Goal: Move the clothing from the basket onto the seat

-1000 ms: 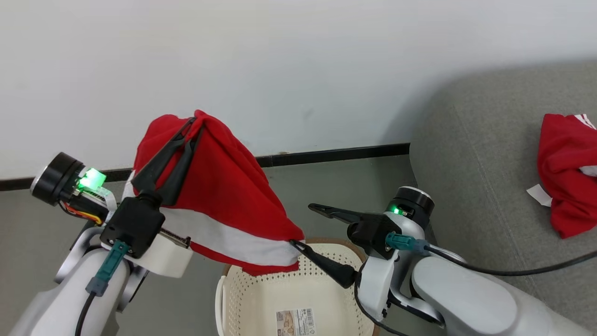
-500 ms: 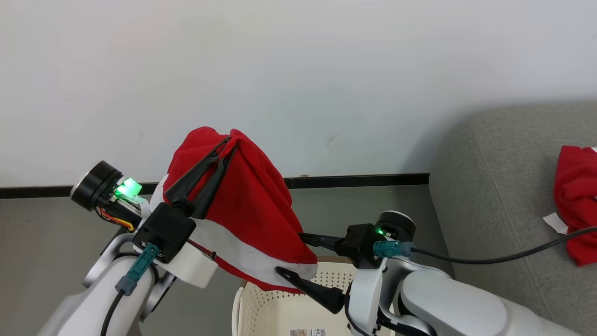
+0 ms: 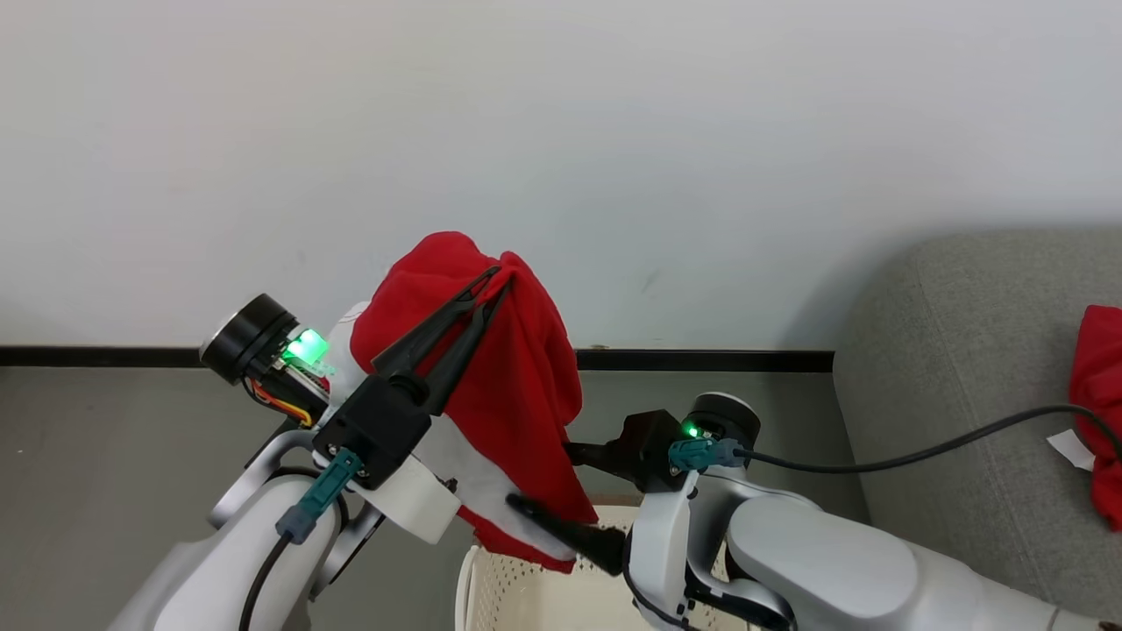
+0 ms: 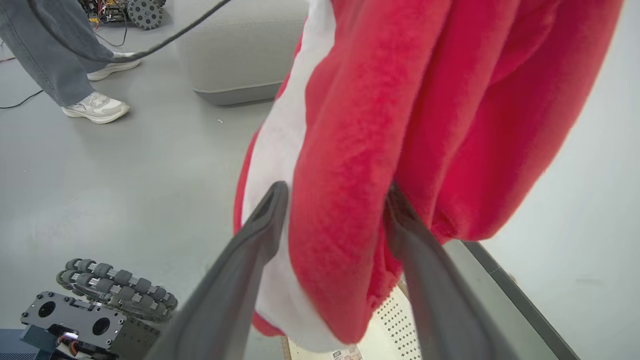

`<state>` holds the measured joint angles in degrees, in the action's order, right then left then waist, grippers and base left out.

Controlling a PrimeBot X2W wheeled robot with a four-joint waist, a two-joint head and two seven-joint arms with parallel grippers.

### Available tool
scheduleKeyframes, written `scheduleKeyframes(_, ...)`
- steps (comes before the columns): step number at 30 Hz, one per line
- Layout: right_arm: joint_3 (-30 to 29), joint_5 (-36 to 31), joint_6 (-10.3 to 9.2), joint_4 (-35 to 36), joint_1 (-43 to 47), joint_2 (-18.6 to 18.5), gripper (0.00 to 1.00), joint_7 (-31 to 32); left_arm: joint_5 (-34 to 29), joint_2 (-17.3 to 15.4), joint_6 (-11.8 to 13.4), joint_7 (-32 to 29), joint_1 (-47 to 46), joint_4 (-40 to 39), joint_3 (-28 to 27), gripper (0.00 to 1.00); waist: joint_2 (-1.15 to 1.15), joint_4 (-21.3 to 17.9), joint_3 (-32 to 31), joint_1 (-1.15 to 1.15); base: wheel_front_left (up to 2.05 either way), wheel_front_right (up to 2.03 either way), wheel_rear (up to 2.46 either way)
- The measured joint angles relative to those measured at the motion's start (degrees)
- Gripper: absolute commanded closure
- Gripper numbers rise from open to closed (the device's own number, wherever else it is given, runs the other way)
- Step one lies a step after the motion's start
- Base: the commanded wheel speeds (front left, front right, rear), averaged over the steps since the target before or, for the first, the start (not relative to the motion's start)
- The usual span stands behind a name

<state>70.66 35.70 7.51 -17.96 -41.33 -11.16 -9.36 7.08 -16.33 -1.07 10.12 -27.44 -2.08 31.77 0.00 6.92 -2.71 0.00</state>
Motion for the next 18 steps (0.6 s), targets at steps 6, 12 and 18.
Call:
scheduleKeyframes(6,-1.21,-2.14,0.00,-4.04,-1.66,-0.13,1.00,-1.38,0.56,0.65,-0.11,-0.76,-0.36,0.11,0.24,1.00,0.00,0.68,-0.06,0.00,0.00,0.00,0.00)
scheduleKeyframes(12,-3.93,-1.35,0.00,-6.16,-1.47,-0.66,1.00,-2.99,2.27,0.66,0.47,-1.32,0.03,1.97,-1.49,1.00,0.00,0.38,0.12,0.00,0.00,0.00,0.00)
scheduleKeyframes(18,-9.56,0.67,0.00,-7.16,-1.29,-2.66,1.00,-3.86,5.97,1.55,0.93,-1.48,2.44,4.09,-3.38,1.00,0.00,-0.39,0.21,0.00,0.00,0.00,0.00)
